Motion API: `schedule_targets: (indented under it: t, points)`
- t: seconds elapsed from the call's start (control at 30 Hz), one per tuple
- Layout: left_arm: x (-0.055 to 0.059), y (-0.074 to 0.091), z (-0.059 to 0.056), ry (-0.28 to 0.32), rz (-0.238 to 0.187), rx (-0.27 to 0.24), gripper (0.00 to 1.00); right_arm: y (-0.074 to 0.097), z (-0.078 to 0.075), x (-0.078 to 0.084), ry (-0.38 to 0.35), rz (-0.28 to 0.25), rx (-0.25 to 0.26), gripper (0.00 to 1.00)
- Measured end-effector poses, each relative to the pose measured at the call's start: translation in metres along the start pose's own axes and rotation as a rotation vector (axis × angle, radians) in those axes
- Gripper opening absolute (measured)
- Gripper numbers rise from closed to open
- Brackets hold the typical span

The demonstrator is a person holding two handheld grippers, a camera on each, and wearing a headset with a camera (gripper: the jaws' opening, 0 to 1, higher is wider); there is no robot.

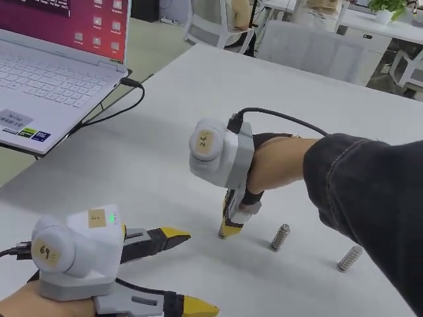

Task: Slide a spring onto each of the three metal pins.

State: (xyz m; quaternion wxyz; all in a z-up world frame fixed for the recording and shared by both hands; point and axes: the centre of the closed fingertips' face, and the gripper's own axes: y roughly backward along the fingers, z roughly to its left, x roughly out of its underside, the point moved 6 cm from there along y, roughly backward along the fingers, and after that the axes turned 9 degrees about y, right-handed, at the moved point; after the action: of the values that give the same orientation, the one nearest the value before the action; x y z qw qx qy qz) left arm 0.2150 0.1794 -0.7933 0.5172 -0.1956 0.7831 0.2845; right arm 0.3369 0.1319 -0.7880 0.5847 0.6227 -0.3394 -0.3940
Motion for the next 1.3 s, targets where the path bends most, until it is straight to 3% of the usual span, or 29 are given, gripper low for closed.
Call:
schedule_targets:
  t: [0.3,0.77,1.2,1.3]
  points:
    - [0.000,0.000,0.000,0.001,0.003,-0.004,0.66,-0.001,0.003,0.001,0.006,-0.016,-0.004,0.16]
    - [-0.003,-0.002,0.000,-0.006,0.008,-0.003,0.67,0.014,0.009,0.016,-0.041,-0.065,0.025,0.21]
    - [-0.007,-0.006,0.000,-0.017,0.016,0.005,0.68,0.027,0.026,0.025,-0.103,-0.141,0.052,0.21]
    - [-0.007,-0.007,-0.001,-0.016,0.019,0.008,0.68,0.031,0.031,0.025,-0.124,-0.181,0.058,0.22]
